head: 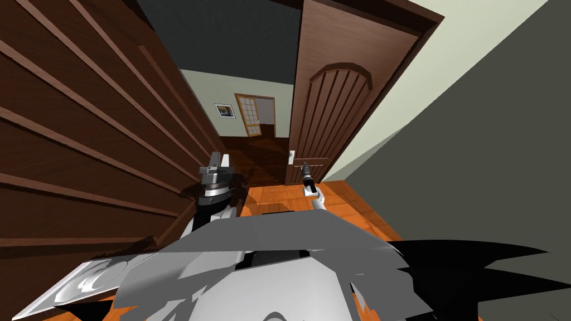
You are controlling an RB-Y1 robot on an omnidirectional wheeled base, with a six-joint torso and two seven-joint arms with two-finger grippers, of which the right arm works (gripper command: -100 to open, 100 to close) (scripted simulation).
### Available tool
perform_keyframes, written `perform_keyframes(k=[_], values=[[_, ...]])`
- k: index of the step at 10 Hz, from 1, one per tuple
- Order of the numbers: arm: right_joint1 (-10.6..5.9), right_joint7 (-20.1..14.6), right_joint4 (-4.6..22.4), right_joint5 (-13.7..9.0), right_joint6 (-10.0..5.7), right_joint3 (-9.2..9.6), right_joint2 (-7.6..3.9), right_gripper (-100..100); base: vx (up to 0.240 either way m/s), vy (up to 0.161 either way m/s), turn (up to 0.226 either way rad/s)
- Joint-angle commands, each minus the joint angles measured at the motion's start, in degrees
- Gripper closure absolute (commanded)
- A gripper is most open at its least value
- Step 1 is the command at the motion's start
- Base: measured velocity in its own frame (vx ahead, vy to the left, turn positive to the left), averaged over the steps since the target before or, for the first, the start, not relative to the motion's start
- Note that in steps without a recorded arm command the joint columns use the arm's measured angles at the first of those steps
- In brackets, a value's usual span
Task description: Pull the door open
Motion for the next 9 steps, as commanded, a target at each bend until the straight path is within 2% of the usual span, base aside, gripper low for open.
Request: perform_keyframes(k=[1, 6, 9], values=[[-1.20, -0.3, 2.2, 0.1, 0.62, -0.04, 0.08, -100, 0.126, 0.010, 0.058], [-3.65, -0.9, 7.1, 0.3, 1.37, -0.15, 0.33, -100, 0.088, 0.006, 0.035], [-5.63, -1.3, 11.0, 0.4, 1.97, -0.24, 0.61, -100, 0.097, 0.005, 0.047]])
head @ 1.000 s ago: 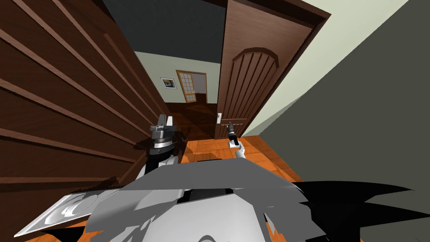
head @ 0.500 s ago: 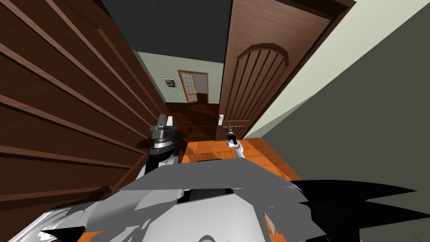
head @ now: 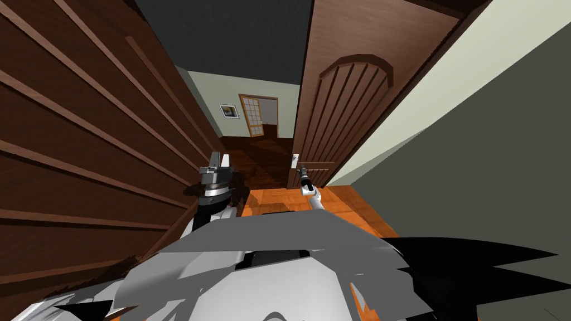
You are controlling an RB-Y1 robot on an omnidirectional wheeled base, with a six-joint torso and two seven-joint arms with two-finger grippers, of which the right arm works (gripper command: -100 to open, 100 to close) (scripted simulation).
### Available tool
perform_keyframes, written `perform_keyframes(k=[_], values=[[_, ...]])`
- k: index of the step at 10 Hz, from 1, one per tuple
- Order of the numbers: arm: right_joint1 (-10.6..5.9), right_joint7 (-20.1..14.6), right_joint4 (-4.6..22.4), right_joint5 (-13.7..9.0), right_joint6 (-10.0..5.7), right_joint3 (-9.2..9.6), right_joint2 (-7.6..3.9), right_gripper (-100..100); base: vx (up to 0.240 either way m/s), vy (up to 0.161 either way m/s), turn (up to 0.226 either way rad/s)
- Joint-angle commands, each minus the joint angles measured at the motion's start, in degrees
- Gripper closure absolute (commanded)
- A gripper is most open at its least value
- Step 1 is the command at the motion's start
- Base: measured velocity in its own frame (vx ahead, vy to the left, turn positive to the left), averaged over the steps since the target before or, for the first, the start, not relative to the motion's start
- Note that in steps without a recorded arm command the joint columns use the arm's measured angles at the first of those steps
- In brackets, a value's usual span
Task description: Pull the door open
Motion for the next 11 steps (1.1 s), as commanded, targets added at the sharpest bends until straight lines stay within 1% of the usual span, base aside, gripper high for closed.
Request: perform_keyframes(k=[1, 2, 3, 4, 6, 8, 9, 11], values=[[-0.82, -0.2, 1.7, 0.1, 0.22, -0.03, 0.10, -100, 0.108, -0.002, 0.033], [-0.76, -0.1, 1.2, 0.0, 0.25, -0.08, 0.05, -100, 0.047, 0.000, 0.007], [-0.82, -1.1, 2.2, -0.5, -0.24, -0.75, -1.53, -100, 0.093, 0.011, 0.135], [-0.80, -1.8, 2.9, -1.0, -0.65, -1.27, -2.75, -100, 0.166, 0.068, 0.176], [-0.74, -3.5, 4.5, -1.9, -1.63, -2.49, -5.63, -100, 0.216, 0.091, 0.180], [-0.71, -4.3, 5.3, -2.5, -2.13, -3.10, -7.08, -100, 0.151, 0.047, 0.108], [-0.69, -5.1, 6.0, -2.9, -2.57, -3.65, -8.37, -100, 0.128, 0.038, 0.132], [-0.65, -6.2, 7.1, -3.6, -3.23, -4.47, -10.30, -100, 0.166, 0.036, 0.129]])
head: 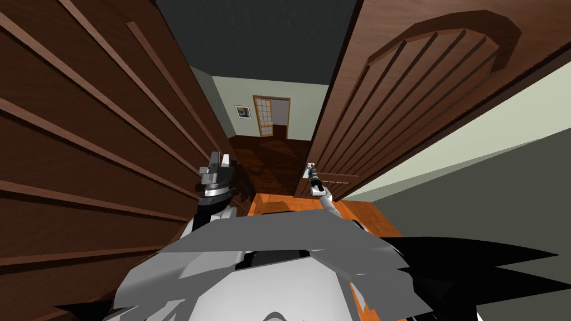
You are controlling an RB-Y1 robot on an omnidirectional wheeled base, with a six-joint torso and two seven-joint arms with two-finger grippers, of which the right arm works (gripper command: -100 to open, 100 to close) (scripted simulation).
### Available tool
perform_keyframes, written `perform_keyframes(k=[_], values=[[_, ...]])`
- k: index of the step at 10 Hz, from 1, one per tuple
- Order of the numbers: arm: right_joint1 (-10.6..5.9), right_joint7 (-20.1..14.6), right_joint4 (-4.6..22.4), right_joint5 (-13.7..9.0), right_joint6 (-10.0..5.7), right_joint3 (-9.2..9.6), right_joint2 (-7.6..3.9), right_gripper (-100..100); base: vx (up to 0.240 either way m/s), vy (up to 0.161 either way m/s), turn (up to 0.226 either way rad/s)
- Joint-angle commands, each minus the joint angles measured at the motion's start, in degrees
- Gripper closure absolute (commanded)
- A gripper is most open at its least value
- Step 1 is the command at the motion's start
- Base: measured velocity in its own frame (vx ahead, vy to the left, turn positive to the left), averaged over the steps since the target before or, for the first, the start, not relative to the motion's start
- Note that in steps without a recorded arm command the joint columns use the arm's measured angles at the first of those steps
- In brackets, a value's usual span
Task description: Pull the door open
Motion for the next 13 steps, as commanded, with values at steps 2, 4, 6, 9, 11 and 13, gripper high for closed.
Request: perform_keyframes(k=[2, 4, 6, 9, 11, 13], values=[[0.00, 0.0, 0.0, 0.0, 0.00, 0.00, 0.00, 100, 0.033, 0.004, 0.001], [0.00, 0.0, 0.0, 0.0, 0.00, 0.00, 0.00, 100, -0.029, -0.002, 0.004], [0.00, 0.0, 0.0, 0.0, 0.00, 0.00, 0.00, 100, -0.005, -0.001, 0.002], [0.29, -0.9, -0.1, 0.0, -0.16, 1.13, -0.66, 100, -0.093, -0.048, 0.077], [0.53, -1.9, -0.2, 0.0, -0.42, 2.21, -1.43, 100, -0.196, -0.072, 0.105], [0.81, -3.0, -0.4, 0.0, -0.72, 3.44, -2.31, 100, -0.203, -0.081, 0.121]])
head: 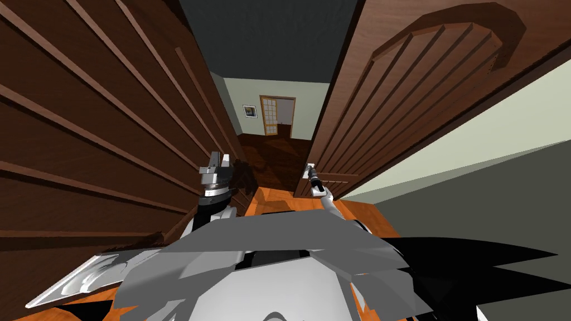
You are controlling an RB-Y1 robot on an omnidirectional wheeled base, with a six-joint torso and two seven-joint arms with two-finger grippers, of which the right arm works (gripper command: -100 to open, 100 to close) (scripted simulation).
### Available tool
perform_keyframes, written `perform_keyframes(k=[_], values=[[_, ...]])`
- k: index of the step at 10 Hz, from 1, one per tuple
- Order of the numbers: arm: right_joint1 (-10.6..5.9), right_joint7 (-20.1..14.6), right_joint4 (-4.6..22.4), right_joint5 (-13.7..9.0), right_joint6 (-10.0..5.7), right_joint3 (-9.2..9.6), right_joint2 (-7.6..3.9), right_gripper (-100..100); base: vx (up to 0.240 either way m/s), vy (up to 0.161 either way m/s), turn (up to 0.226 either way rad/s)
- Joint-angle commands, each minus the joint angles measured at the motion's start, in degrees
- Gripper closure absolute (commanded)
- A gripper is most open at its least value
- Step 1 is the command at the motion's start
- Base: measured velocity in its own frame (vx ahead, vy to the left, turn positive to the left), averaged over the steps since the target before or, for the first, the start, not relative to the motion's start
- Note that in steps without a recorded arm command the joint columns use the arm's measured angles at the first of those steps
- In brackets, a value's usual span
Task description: Pull the door open
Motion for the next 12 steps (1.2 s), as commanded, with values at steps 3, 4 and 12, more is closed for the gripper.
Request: perform_keyframes(k=[3, 4, 12], values=[[0.53, -2.1, -0.5, 0.0, -0.47, 2.08, -1.59, 100, -0.213, -0.095, 0.123], [0.68, -2.7, -0.6, 0.0, -0.63, 2.77, -2.08, 100, -0.199, -0.134, 0.148], [2.97, -7.1, -3.0, 0.4, -2.25, 7.70, -5.58, 100, -0.201, -0.090, 0.108]])
